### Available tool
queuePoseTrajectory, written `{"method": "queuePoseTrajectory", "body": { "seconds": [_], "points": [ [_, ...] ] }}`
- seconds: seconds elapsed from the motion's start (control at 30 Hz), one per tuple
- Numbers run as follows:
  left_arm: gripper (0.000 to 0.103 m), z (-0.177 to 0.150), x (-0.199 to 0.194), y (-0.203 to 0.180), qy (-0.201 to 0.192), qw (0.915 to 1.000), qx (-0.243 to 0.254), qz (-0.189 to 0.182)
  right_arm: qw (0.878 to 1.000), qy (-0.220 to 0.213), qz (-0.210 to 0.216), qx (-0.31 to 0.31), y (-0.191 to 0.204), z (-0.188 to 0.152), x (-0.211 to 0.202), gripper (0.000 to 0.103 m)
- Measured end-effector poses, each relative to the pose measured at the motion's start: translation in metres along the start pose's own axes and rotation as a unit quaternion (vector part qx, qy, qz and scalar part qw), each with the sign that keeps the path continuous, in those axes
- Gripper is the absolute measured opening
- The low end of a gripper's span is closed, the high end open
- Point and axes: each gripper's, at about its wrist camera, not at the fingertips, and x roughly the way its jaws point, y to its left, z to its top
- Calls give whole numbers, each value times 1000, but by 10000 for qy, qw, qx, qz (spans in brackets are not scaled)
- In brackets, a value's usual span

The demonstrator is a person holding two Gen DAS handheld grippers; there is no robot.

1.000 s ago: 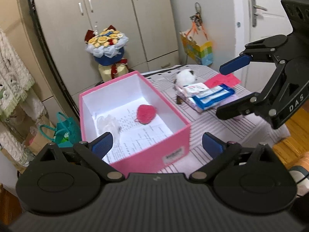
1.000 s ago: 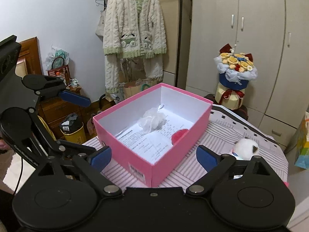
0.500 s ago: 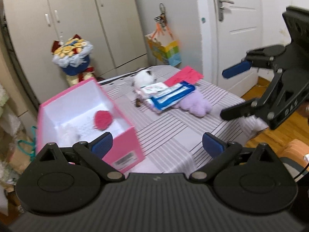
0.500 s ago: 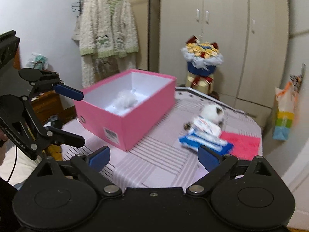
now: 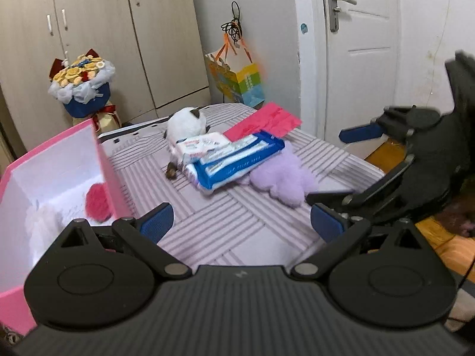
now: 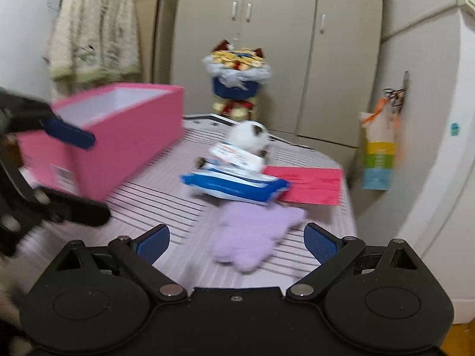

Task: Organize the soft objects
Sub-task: 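Move the right tool to the lilac plush toy, then grasp the lilac plush toy with the right tool and lift it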

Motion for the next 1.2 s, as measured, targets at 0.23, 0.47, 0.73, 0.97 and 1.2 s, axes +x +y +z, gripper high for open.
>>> {"method": "queuePoseTrajectory", "body": {
  "seconds": [0.23, 0.47, 0.73, 0.97, 1.2],
  "points": [
    [99, 14, 46, 10, -64, 9978, -625, -208, 9988, -72, 155, 457, -13, -15, 33, 98],
    [90, 4, 92, 15, -113, 9830, -1675, -744, 9995, -53, 2, 306, -5, -20, 57, 97],
    [69, -5, 112, 8, -332, 9745, -1970, -1021, 9907, -55, 295, 1330, -26, -20, 71, 89],
    [69, -6, 132, 11, -161, 9694, -2222, -1035, 9930, -104, -38, 1180, -12, -28, 74, 76],
    [69, -9, 139, 2, -132, 9680, -2262, -1081, 9930, -280, -267, 1114, -4, -34, 70, 62]
  ]
}}
